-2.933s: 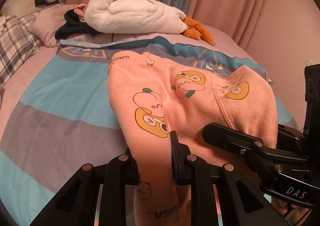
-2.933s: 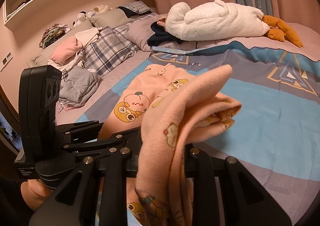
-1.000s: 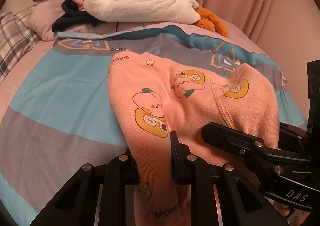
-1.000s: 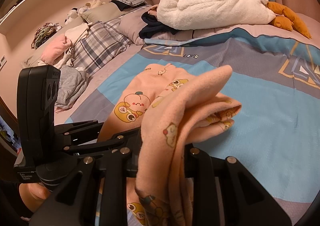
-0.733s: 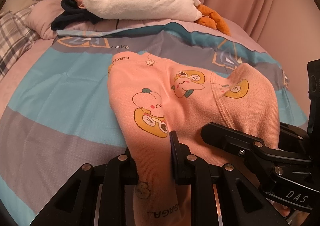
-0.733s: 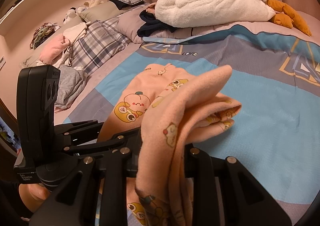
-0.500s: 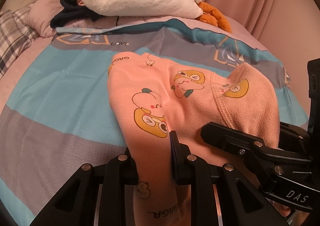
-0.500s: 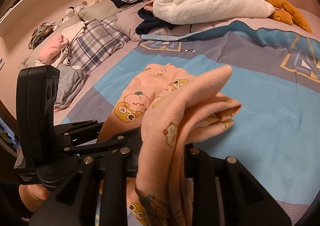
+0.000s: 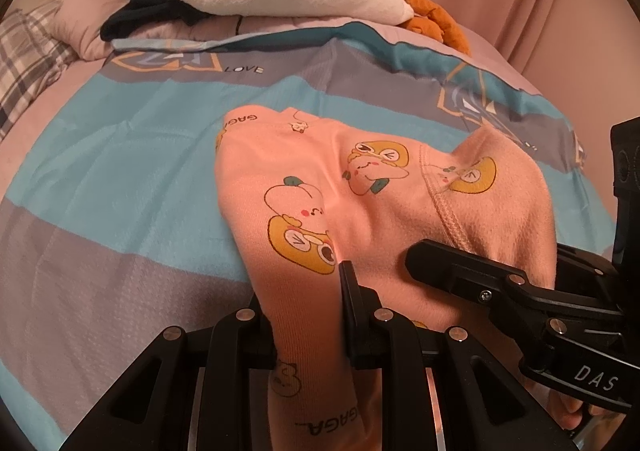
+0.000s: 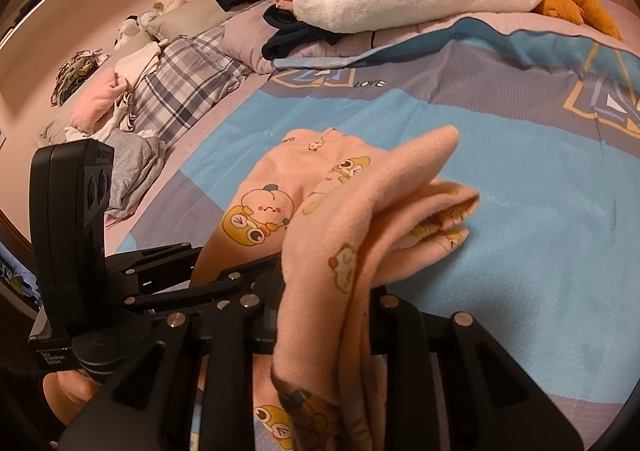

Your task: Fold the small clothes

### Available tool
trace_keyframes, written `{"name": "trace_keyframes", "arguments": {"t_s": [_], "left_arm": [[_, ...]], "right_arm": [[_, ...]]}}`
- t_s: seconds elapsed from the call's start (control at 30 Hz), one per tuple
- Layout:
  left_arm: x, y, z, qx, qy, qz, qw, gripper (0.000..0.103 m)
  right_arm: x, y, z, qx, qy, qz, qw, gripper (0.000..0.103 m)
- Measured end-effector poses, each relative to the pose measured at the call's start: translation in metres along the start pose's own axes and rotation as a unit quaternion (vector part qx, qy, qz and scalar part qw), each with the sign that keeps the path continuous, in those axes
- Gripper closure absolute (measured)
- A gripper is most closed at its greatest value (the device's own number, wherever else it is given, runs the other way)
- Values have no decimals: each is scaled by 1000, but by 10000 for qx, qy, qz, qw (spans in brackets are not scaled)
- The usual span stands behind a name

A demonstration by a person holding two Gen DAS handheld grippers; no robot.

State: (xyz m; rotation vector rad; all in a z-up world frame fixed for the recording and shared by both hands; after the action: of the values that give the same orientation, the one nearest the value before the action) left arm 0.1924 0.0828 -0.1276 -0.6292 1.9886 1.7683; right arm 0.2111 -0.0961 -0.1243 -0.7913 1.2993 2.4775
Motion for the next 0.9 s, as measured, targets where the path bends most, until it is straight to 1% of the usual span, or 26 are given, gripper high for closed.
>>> {"name": "trace_keyframes", "arguments": {"t_s": [0.6,0.67,0.9], "left_arm": [[3,-12,2,17,52,198,9998,83],[4,-12,2,3,59,204,9998,81],[6,-14,3,-23,92,210,9997,78]], "right_arm": [[7,-10,-18,-79,-396,180,9990,77],[8,-10,-21,-82,-437,194,9988,77],[10,-11,-27,-47,-560,226,9982,76]]}}
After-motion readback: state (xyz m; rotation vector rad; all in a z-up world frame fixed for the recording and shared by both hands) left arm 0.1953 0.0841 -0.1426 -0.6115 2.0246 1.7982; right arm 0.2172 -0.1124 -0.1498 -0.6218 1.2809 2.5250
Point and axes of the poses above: each gripper's, at about its wrist camera, not at the fingertips, and y roughly against the way its jaws point, z to its left, x to its underside, the point moved 1 cm from there along -y, roughly the way its jaws point, and after that the axes turned 4 degrees about -x, right-handed, at the moved point
